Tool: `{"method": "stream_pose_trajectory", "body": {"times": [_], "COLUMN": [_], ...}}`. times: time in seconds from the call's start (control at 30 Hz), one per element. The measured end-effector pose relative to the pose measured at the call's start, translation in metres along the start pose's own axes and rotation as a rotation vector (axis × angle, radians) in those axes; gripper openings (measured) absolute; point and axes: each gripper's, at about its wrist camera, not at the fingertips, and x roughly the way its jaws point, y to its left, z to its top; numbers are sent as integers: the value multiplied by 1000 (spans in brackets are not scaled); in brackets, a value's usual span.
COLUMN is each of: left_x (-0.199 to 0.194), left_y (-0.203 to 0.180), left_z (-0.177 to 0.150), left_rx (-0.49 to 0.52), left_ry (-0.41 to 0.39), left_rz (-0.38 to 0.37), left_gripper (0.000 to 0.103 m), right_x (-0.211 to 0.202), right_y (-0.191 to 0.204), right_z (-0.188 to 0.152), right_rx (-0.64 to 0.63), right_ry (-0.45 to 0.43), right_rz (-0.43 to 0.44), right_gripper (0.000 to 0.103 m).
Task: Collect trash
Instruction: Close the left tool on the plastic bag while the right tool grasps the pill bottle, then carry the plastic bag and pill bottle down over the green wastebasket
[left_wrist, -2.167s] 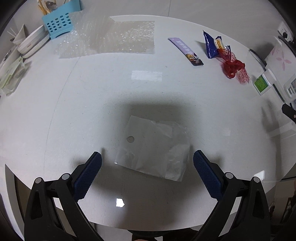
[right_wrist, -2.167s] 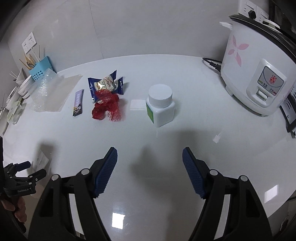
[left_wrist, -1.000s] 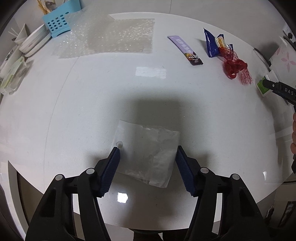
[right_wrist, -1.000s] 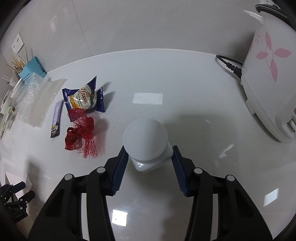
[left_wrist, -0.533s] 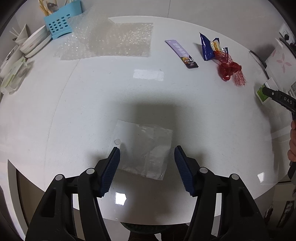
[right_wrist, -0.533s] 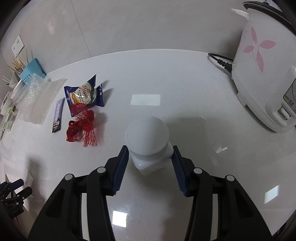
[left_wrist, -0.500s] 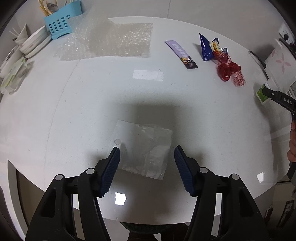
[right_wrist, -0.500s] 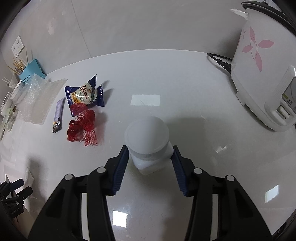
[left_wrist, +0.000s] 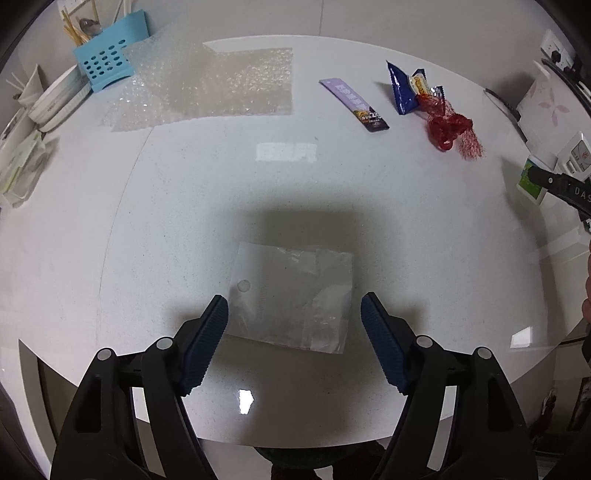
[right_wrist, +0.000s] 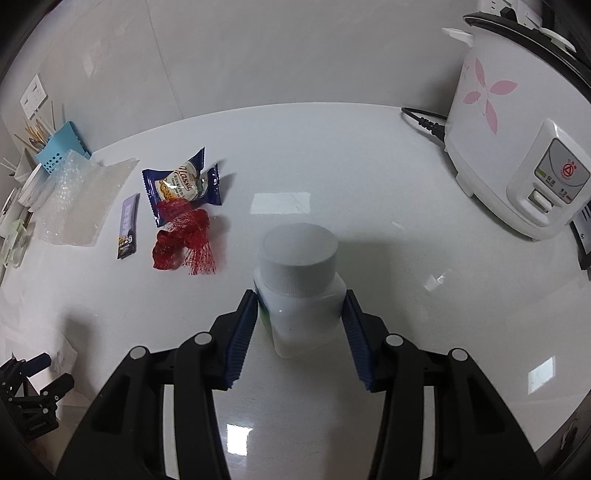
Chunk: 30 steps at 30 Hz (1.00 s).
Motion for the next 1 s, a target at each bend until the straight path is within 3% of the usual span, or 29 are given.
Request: {"method": "stream_pose_trajectory", "body": {"times": [0.3, 0.63, 1.0], "left_x": [9, 8, 3], "left_y": [-2, -5, 8], "left_z": [5, 12, 6], "left_rx": [-13, -11, -30], "left_ry": [13, 13, 7], "left_rz": [6, 17, 0], "left_gripper": [72, 53, 48], "right_x": [-1, 2, -1], "right_y": [6, 5, 5], "right_z": [1, 1, -1], "right_rx": [-17, -22, -19], "right_ry": [0, 11, 6], "right_rz": [21, 37, 52], "right_gripper": [45, 45, 45]}}
